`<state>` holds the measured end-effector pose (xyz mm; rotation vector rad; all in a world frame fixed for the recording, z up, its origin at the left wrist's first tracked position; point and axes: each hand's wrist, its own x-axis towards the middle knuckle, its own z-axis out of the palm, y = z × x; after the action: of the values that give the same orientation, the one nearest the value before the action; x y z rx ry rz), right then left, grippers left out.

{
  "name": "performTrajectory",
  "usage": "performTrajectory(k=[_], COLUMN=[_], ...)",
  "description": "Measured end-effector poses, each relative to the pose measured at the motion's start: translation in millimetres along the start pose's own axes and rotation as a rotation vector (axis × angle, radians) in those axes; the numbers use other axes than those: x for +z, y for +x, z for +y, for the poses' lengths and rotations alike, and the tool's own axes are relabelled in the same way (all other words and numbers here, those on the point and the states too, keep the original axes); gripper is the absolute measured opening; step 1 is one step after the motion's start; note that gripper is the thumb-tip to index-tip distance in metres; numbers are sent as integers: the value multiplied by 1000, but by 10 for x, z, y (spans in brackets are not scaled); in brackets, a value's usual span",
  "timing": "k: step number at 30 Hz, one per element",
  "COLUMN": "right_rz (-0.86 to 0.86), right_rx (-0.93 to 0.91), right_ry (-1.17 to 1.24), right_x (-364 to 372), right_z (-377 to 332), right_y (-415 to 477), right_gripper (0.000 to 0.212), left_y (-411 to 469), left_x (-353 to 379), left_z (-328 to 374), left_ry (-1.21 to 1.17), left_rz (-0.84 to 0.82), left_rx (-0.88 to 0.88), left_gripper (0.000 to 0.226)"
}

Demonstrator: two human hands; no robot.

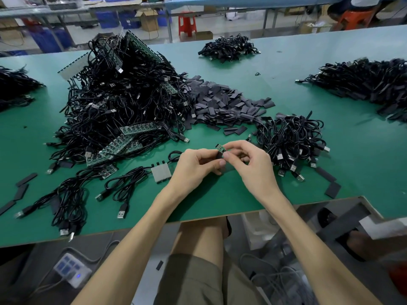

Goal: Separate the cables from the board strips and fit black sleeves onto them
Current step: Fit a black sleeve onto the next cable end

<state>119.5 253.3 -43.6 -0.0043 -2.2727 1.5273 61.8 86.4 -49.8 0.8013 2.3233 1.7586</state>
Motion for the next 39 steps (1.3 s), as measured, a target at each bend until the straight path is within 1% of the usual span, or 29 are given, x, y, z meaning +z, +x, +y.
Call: performTrajectory(k=[2,6,8,11,13,18,22,25,29,32,36,39], right_rz=[33,106,126,144,141,117,100,84,79,54,56,81], right_rx=[-7,-37,-51,-69,-81,-101,-96,-106,-164,-223,-241,-207], right_ry=[24,-40,-74,-105,-124,-158,-158,-162,-215,-290,-290,-248], right_x=[-6,-16,-22,-29,-32,-22,-8,-5,-3,5,-4,-8], right_z=[3,1,-13,-44,-61,-74,-62,-62,-62,-50,-31,-22], right_y=[0,-10,-20,-28,-32,-41,-34,-39,-41,-39,-42,-44], right_gripper=[11,10,12,12,11,10,9,7,6,6,5,5], left_y=[0,6,4,-1,-11,-60,-68,-81,-97,-108,-116,-99], left_x=[-6,-7,2,-5,-3,54,64,88,92,82,69,64], left_z=[-13,-9,1,-7,-10,48,61,46,33,68,91,71], left_ry=[13,-14,-11,41,111,457,583,638,719,798,783,751], left_rz=[38,73,88,160,201,215,236,232,196,140,94,74], left_rx=[-20,-61,-58,-32,5,186,220,207,193,239,280,278], left_gripper=[12,20,19,18,18,17,21,29,41,49,52,52])
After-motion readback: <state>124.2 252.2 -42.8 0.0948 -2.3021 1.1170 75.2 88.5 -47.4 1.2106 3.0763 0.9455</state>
